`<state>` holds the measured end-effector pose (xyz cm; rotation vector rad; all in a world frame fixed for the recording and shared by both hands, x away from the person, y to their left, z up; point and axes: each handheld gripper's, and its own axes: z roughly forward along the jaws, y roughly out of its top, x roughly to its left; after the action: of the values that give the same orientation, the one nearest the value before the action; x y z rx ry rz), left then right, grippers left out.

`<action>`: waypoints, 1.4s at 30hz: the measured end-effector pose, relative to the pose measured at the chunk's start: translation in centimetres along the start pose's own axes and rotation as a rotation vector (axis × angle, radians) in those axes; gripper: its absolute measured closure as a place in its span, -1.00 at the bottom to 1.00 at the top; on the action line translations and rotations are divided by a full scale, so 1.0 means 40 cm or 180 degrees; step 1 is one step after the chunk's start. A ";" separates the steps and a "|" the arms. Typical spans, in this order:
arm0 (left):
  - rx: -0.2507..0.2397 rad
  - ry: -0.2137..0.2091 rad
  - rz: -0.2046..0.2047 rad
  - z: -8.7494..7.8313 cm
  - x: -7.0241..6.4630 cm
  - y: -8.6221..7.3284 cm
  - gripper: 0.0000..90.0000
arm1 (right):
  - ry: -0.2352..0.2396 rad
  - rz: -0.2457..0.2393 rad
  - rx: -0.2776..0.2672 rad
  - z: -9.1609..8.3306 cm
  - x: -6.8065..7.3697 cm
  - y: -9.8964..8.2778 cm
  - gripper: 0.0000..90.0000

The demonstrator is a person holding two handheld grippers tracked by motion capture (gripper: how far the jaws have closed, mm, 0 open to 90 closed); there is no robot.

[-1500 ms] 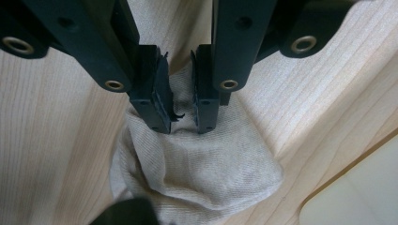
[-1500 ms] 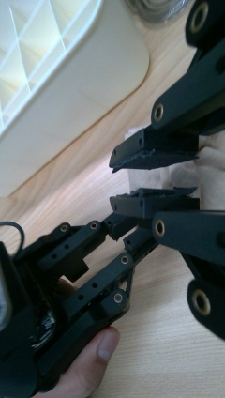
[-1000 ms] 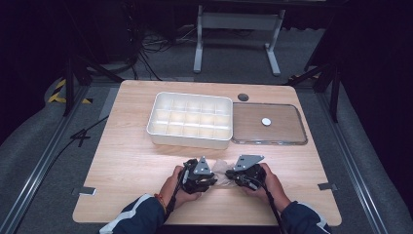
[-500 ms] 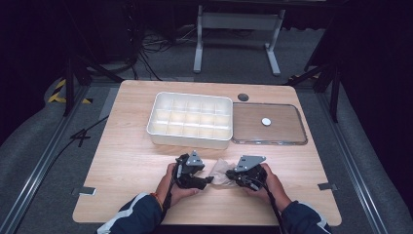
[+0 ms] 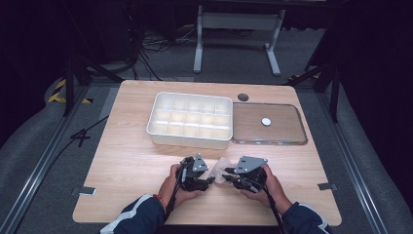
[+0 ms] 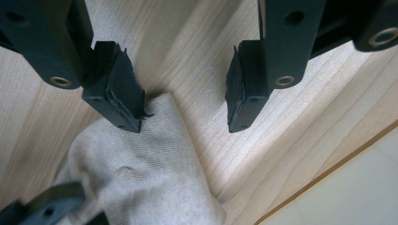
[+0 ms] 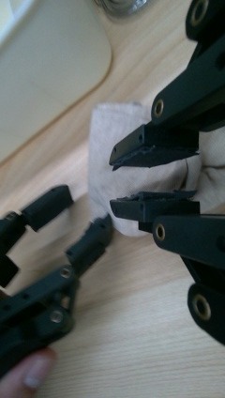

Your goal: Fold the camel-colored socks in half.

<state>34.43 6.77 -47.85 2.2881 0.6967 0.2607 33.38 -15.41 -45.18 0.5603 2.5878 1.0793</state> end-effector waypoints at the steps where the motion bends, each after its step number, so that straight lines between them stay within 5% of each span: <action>1: 0.0001 -0.0001 -0.0016 -0.001 0.000 0.000 0.06 | -0.0006 0.0013 0.0064 0.007 -0.001 -0.004 0.67; 4: 0.0006 -0.0063 -0.0036 -0.003 0.006 -0.001 0.06 | 0.0024 0.0115 0.0161 0.021 -0.014 -0.022 0.68; 7: -0.0036 -0.0187 -0.0219 -0.006 0.022 -0.003 0.01 | 0.0237 0.0347 0.0100 0.024 -0.038 -0.034 0.69; 10: -0.0099 -0.0255 -0.0419 -0.001 0.031 -0.001 -0.12 | 0.0296 0.0363 0.0052 0.026 -0.044 -0.040 0.70; 14: -0.0068 -0.0182 -0.0361 0.013 0.031 0.014 -0.16 | 0.0246 0.0197 0.0079 0.026 -0.035 -0.035 0.72; 20: -0.0058 -0.0245 -0.0340 0.024 0.026 0.027 -0.12 | 0.0275 0.0141 0.0058 0.026 -0.034 -0.037 0.75; 24: -0.0028 -0.0450 -0.0224 0.025 0.020 0.031 0.38 | 0.0259 0.0077 0.0082 0.024 -0.032 -0.035 0.74; 29: -0.0035 -0.0571 -0.0224 0.026 0.021 0.029 0.57 | 0.0145 0.0067 0.0069 0.007 -0.036 -0.029 0.62; 33: -0.0023 -0.0554 -0.0194 0.024 0.015 0.029 0.69 | -0.0081 0.0140 0.0035 -0.002 -0.046 -0.029 0.73; 37: -0.0044 -0.0487 -0.0145 0.023 0.004 0.031 0.77 | -0.0132 0.0104 0.0192 0.015 -0.043 -0.034 0.76; 42: -0.0150 -0.0446 -0.0138 0.016 0.002 0.030 0.79 | -0.0103 0.0146 0.0185 0.021 -0.045 -0.036 0.79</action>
<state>35.24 5.73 -47.48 2.2194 0.6604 0.0941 34.94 -16.63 -46.59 0.6482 2.5971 1.0035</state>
